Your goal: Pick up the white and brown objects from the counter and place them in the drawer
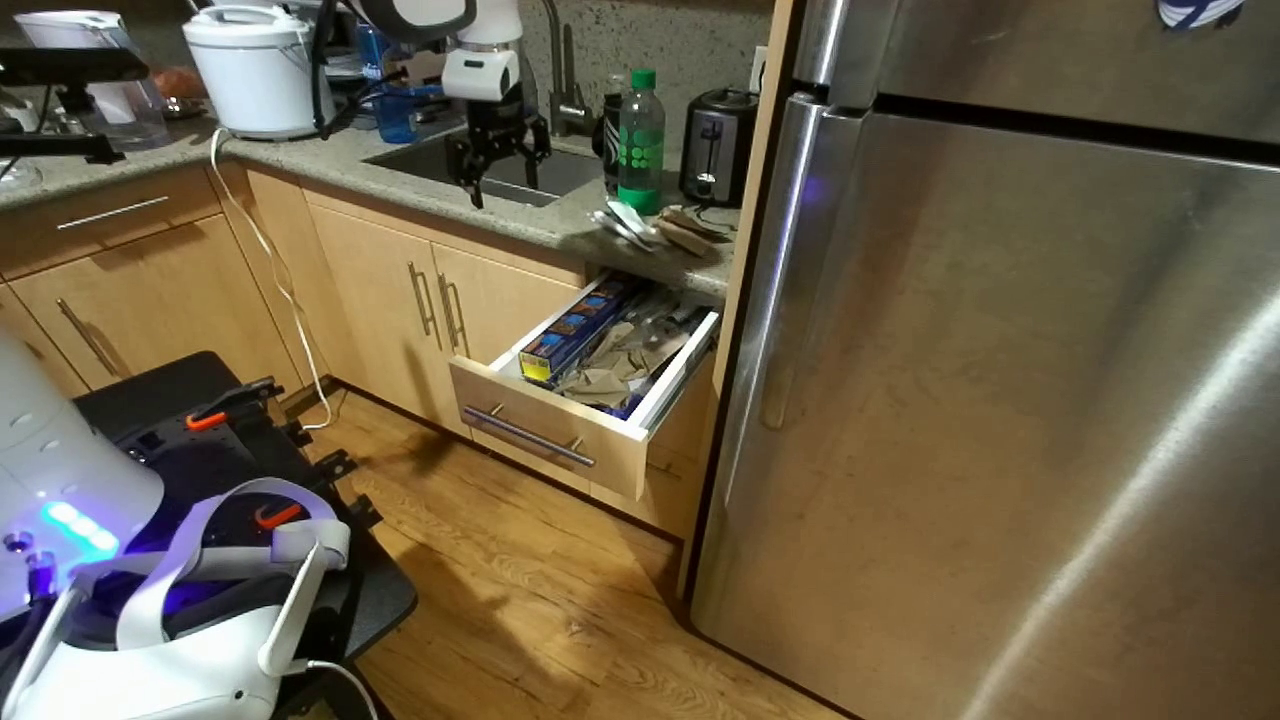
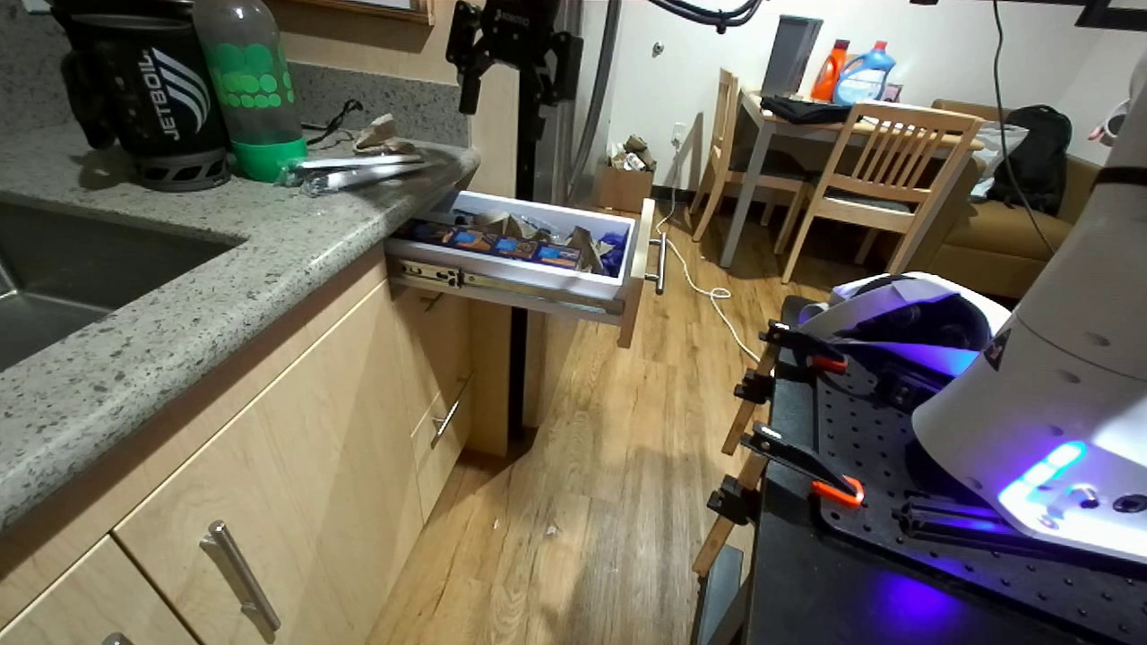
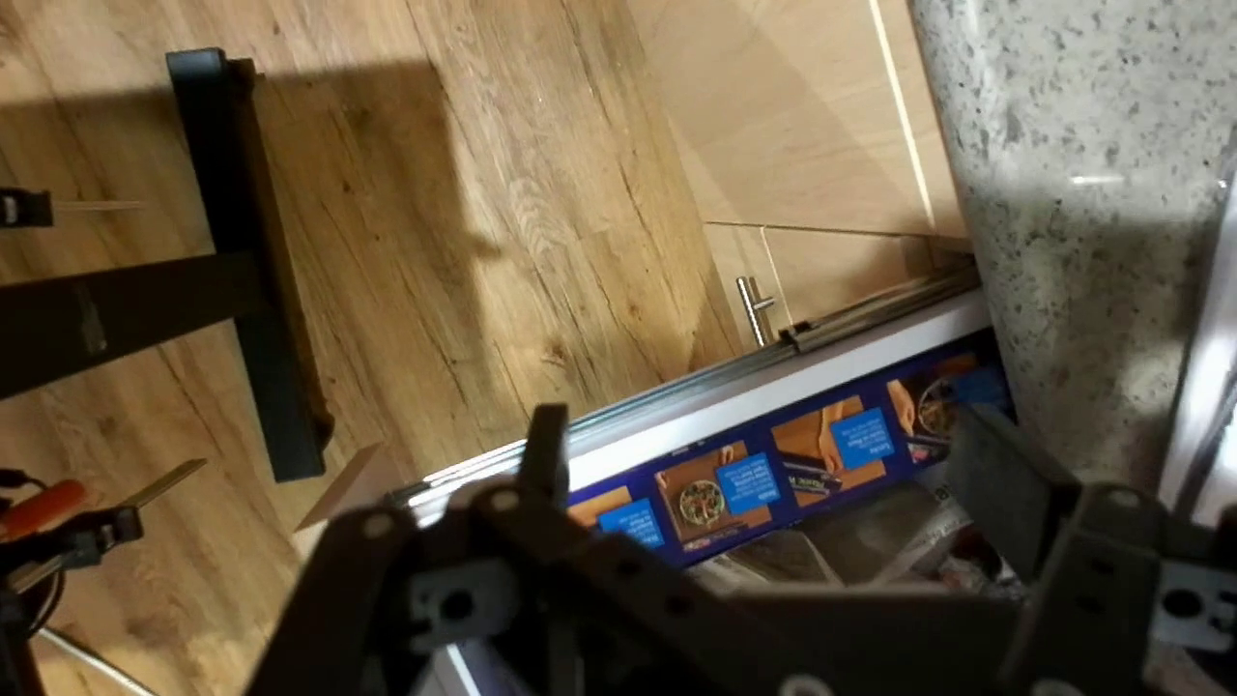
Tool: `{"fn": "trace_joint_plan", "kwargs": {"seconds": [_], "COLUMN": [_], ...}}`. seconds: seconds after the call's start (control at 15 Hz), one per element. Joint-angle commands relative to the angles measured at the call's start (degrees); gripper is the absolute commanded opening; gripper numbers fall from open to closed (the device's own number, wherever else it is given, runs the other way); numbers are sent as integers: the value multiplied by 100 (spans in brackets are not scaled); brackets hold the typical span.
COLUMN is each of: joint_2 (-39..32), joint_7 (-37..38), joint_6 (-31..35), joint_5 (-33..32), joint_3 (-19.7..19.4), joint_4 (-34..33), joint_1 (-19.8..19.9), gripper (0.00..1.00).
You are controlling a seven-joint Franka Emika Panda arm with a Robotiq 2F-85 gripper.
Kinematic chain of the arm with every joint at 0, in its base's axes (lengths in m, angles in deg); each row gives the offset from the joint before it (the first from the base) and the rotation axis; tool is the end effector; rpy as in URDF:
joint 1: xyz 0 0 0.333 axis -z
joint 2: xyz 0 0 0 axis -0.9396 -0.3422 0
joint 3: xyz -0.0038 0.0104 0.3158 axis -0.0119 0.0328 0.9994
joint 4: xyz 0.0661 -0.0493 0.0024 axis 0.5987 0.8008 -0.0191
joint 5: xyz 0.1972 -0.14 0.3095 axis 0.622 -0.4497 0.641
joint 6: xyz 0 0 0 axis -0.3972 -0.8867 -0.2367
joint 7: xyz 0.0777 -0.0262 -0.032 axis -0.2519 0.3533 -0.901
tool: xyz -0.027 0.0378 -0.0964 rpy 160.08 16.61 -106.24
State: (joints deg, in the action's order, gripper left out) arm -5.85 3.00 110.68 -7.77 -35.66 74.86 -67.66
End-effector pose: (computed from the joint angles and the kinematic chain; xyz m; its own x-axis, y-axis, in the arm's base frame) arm 0.5476 -0.0439 0.3606 -0.1239 -0.9824 -0.1399 -0.9824 0.1413 -0.1223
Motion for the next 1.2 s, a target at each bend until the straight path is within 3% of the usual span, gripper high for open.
{"fn": "trace_joint_plan", "kwargs": {"seconds": [0.0, 0.13, 0.2, 0.53, 1.13], "joint_2": [-295, -269, -228, -246, -1416], "joint_7": [106, -611, -267, -483, 940], "joint_6": [-322, -751, -426, -602, -705], "joint_5": [260, 470, 245, 328, 85], "joint_3": [-98, -43, -113, -93, -226], "joint_4": [-546, -613, -439, -513, -1891], "joint_1": [53, 61, 19, 1, -93], "gripper": [100, 100, 100, 100, 100]}}
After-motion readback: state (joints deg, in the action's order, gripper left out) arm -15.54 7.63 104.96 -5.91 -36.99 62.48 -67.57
